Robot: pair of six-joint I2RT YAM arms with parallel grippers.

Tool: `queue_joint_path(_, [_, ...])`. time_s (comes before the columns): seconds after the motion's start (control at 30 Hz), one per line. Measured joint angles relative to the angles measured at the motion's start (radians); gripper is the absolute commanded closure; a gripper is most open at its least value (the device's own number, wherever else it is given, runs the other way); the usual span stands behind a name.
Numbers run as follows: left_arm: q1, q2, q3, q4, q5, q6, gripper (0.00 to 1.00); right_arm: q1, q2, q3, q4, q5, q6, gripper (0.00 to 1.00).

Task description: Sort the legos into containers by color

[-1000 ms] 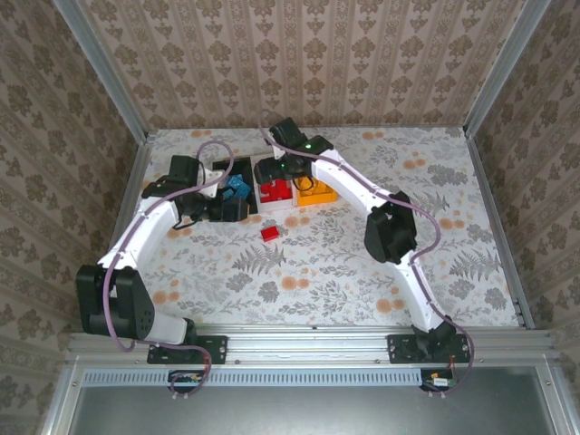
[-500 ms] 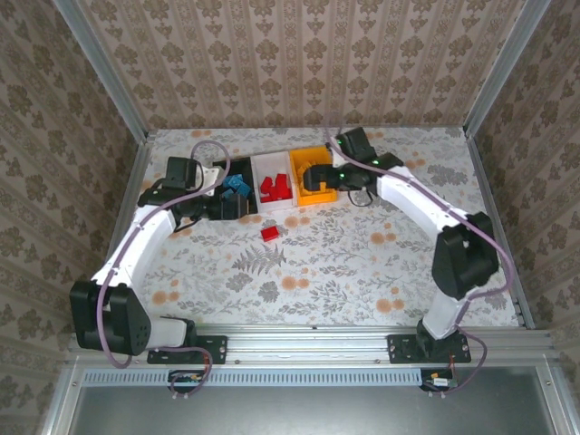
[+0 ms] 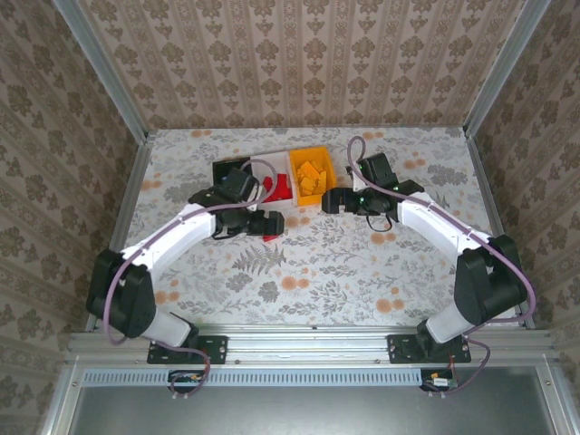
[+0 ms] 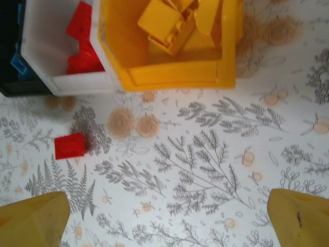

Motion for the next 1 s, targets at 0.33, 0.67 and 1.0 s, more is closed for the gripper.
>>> queue_joint_path(0.33, [-0.027,0.225,0.061,0.030,-0.055,0.013,0.09,-0.001,-0.029,-0.051,0.008,-0.006,0.000,0.00])
queue_joint_path(0.67, [-0.027,0.324,0.143,0.069,-0.074,0.125,0.09,-0.001,-0.031,-0.053,0.009,-0.016,0.012,0.00])
queue_joint_path(1.0, [-0.037,0.377,0.152,0.101,-0.070,0.182,0.19,-0.001,-0.031,-0.053,0.009,-0.023,0.028,0.00])
